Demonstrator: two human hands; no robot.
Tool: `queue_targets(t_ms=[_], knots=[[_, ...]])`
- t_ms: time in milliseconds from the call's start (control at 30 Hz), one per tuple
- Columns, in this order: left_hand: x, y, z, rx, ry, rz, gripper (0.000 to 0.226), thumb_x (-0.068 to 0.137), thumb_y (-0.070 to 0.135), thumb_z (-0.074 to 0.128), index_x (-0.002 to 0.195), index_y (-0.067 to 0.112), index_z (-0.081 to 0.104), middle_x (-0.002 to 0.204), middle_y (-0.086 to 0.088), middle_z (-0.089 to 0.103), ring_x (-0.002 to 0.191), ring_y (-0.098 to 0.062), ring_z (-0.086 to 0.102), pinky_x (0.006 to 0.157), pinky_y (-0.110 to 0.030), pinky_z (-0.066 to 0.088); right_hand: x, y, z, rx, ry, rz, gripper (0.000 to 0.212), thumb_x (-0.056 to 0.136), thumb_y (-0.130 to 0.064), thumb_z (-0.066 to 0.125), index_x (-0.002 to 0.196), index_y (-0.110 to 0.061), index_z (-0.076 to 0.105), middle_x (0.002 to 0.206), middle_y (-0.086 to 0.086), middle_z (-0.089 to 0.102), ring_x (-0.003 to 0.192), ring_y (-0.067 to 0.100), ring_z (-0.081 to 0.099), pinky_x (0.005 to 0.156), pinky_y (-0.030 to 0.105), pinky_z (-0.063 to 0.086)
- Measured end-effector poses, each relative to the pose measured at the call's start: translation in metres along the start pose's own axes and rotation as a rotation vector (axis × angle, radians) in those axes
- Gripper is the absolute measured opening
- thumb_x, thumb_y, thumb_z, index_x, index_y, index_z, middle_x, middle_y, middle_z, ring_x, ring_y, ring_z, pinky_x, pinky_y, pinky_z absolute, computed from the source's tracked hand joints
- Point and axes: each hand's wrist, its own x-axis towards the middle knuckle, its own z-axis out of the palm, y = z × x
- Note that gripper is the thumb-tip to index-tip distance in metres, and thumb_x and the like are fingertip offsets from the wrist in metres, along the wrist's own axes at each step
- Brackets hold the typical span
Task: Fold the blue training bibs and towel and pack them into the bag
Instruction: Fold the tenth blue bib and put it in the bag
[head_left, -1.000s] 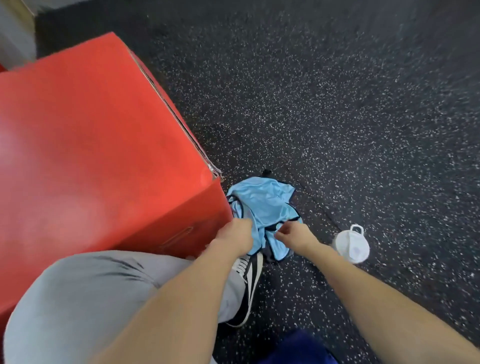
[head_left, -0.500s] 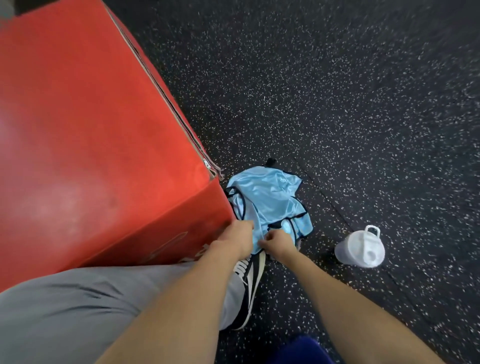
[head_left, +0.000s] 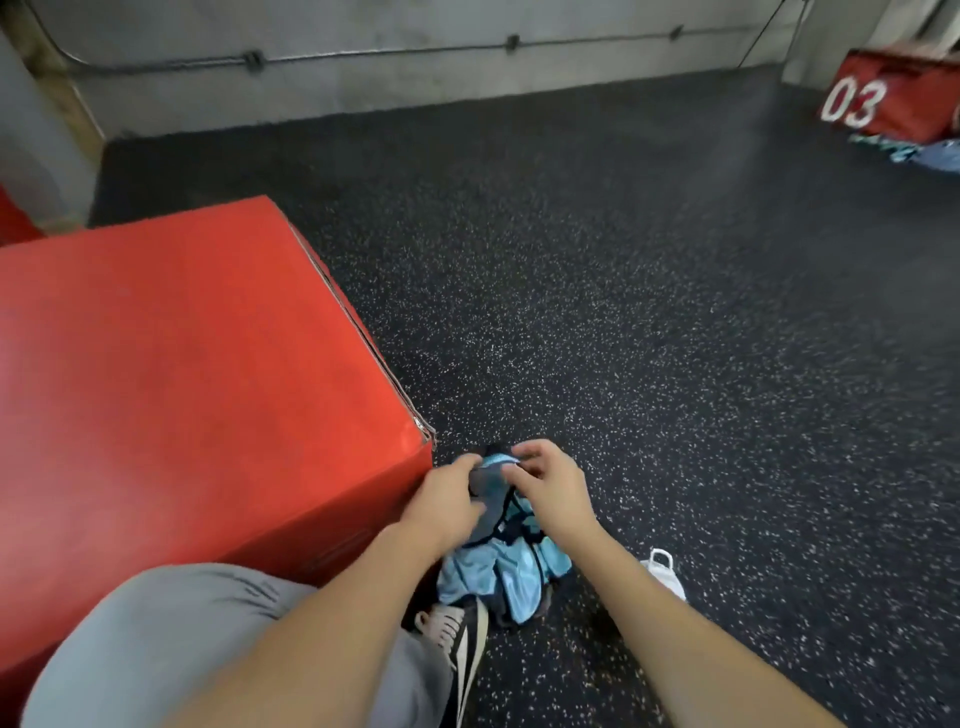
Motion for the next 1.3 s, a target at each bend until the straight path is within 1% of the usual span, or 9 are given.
queue_targets(t_ms=[133, 233, 300, 433, 633, 733, 867, 1100, 1300], knots=[[-0.019, 0.034, -0.050, -0.125, 0.129, 0.134, 0.061, 0.080, 0.023, 0.078, 0.136, 0.028, 0.055, 0.118, 0.005, 0.070, 0.107, -0.013, 0.065, 0.085, -0.015, 0.043, 0.002, -0.077, -0.027, 0.093, 0.055, -0.170, 0.013, 0.093, -0.015, 0.070, 0.102, -0.021, 0.077, 0.098, -0.008, 0.075, 0.082, 0.013, 0.072, 0.075, 0.025, 0.059], [-0.036, 0.068, -0.095, -0.193, 0.232, 0.209, 0.058, 0.076, 0.037, 0.081, 0.129, 0.035, 0.057, 0.112, 0.011, 0.069, 0.098, -0.008, 0.062, 0.080, -0.019, 0.043, 0.003, -0.140, -0.047, 0.100, 0.083, -0.304, 0.013, 0.090, -0.020, 0.073, 0.098, -0.027, 0.080, 0.097, -0.020, 0.075, 0.093, -0.003, 0.068, 0.086, 0.022, 0.055], [-0.048, 0.089, -0.125, -0.252, 0.322, 0.260, 0.054, 0.074, 0.046, 0.083, 0.122, 0.037, 0.061, 0.107, 0.014, 0.069, 0.097, -0.006, 0.063, 0.082, -0.024, 0.048, 0.001, -0.184, -0.060, 0.152, 0.085, -0.373, 0.014, 0.089, -0.019, 0.075, 0.100, -0.025, 0.080, 0.096, -0.016, 0.076, 0.093, 0.003, 0.071, 0.086, 0.027, 0.058], [-0.078, 0.124, -0.189, -0.279, 0.509, 0.344, 0.030, 0.085, 0.030, 0.077, 0.112, 0.028, 0.065, 0.096, 0.017, 0.067, 0.093, -0.005, 0.060, 0.083, -0.024, 0.047, -0.008, -0.271, -0.082, 0.235, 0.095, -0.524, 0.012, 0.089, -0.012, 0.075, 0.100, -0.015, 0.080, 0.090, -0.003, 0.078, 0.084, 0.019, 0.076, 0.077, 0.032, 0.063], [-0.128, 0.151, -0.299, -0.220, 0.789, 0.413, 0.012, 0.094, 0.023, 0.063, 0.100, 0.022, 0.073, 0.086, 0.015, 0.068, 0.080, -0.002, 0.061, 0.060, -0.003, 0.039, -0.030, -0.387, -0.110, 0.064, 0.150, -0.831, 0.020, 0.088, -0.017, 0.077, 0.108, -0.014, 0.079, 0.101, -0.005, 0.077, 0.090, -0.001, 0.071, 0.087, 0.020, 0.057], [-0.161, 0.161, -0.356, -0.196, 0.895, 0.435, 0.010, 0.095, 0.022, 0.062, 0.102, 0.018, 0.069, 0.090, 0.011, 0.068, 0.084, -0.007, 0.062, 0.067, -0.011, 0.039, -0.046, -0.440, -0.119, -0.173, 0.191, -0.978, 0.028, 0.089, -0.015, 0.076, 0.117, -0.014, 0.075, 0.111, -0.002, 0.075, 0.099, 0.000, 0.068, 0.097, 0.014, 0.049], [-0.205, 0.161, -0.422, -0.154, 0.934, 0.449, 0.013, 0.091, 0.021, 0.070, 0.103, 0.017, 0.073, 0.095, 0.004, 0.072, 0.088, -0.012, 0.064, 0.084, -0.026, 0.049, -0.065, -0.510, -0.123, -0.407, 0.326, -1.137, 0.025, 0.091, -0.018, 0.072, 0.116, -0.015, 0.075, 0.110, -0.001, 0.076, 0.101, 0.013, 0.070, 0.098, 0.032, 0.053], [-0.278, 0.128, -0.504, 0.027, 0.978, 0.386, 0.001, 0.089, 0.026, 0.073, 0.089, 0.026, 0.074, 0.085, 0.008, 0.072, 0.082, -0.008, 0.065, 0.070, -0.019, 0.048, -0.084, -0.608, -0.112, -0.410, 0.522, -1.254, 0.016, 0.096, -0.024, 0.065, 0.105, -0.018, 0.077, 0.093, -0.001, 0.076, 0.085, 0.019, 0.069, 0.083, 0.035, 0.055], [-0.339, 0.102, -0.567, 0.013, 1.185, 0.311, 0.013, 0.088, 0.032, 0.073, 0.087, 0.019, 0.076, 0.073, 0.007, 0.070, 0.060, -0.003, 0.062, 0.063, -0.018, 0.052, -0.101, -0.669, -0.086, -0.404, 0.455, -1.373, 0.018, 0.098, -0.020, 0.062, 0.112, -0.018, 0.073, 0.098, -0.001, 0.075, 0.082, 0.013, 0.067, 0.084, 0.031, 0.055]])
